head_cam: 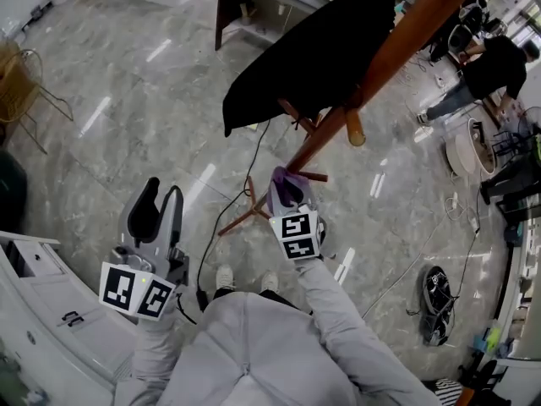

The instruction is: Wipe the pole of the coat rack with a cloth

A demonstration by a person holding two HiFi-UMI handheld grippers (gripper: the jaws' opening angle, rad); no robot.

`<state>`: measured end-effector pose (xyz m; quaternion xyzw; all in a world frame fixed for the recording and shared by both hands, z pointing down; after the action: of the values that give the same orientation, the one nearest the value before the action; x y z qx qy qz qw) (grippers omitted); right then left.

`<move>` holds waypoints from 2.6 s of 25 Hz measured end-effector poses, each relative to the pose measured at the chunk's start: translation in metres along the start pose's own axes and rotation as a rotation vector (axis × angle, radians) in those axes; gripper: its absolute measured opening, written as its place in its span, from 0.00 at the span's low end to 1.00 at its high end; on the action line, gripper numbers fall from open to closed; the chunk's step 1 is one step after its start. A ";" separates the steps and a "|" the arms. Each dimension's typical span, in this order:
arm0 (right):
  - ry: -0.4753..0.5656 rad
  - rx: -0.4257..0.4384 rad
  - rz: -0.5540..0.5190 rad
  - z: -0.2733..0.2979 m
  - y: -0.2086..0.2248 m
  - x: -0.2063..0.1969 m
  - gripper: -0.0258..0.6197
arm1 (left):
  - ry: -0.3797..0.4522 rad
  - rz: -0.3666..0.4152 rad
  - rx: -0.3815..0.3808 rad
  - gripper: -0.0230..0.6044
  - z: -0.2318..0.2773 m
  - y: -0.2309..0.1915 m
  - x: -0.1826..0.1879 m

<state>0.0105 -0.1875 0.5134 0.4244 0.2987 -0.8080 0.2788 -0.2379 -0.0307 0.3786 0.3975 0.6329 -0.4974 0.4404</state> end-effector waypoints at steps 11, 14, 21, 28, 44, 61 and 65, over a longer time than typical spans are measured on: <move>-0.045 0.060 0.061 -0.008 -0.012 -0.034 0.13 | -0.019 0.005 -0.010 0.32 0.000 0.006 -0.001; 0.063 0.054 0.119 -0.044 -0.003 -0.011 0.13 | -0.017 0.006 -0.030 0.32 0.004 0.010 -0.001; 0.412 -0.040 0.108 -0.156 0.046 0.068 0.13 | 0.004 0.013 -0.096 0.32 0.018 0.032 0.001; 0.678 -0.112 -0.013 -0.227 0.095 0.139 0.13 | 0.032 0.022 -0.141 0.32 0.027 0.056 0.006; 0.648 0.062 -0.682 -0.202 0.123 0.234 0.13 | 0.078 0.038 -0.082 0.32 0.010 0.067 0.015; 0.666 0.278 -0.555 -0.194 0.122 0.240 0.13 | 0.084 0.034 -0.066 0.32 0.005 0.062 0.010; 0.705 0.316 -0.563 -0.207 0.113 0.243 0.13 | 0.085 0.033 -0.072 0.32 0.005 0.064 0.009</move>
<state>0.0799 -0.1616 0.1834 0.6124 0.3520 -0.6945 -0.1371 -0.1798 -0.0225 0.3515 0.4124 0.6620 -0.4497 0.4352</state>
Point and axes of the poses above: the fingertips, and each gripper's own axes: z forward along the fingers, y to its right, x out of its top, the point moved 9 cm from there along -z, backward along the fingers, and after that the axes turned 3 degrees about -x, right-handed, at the moved point
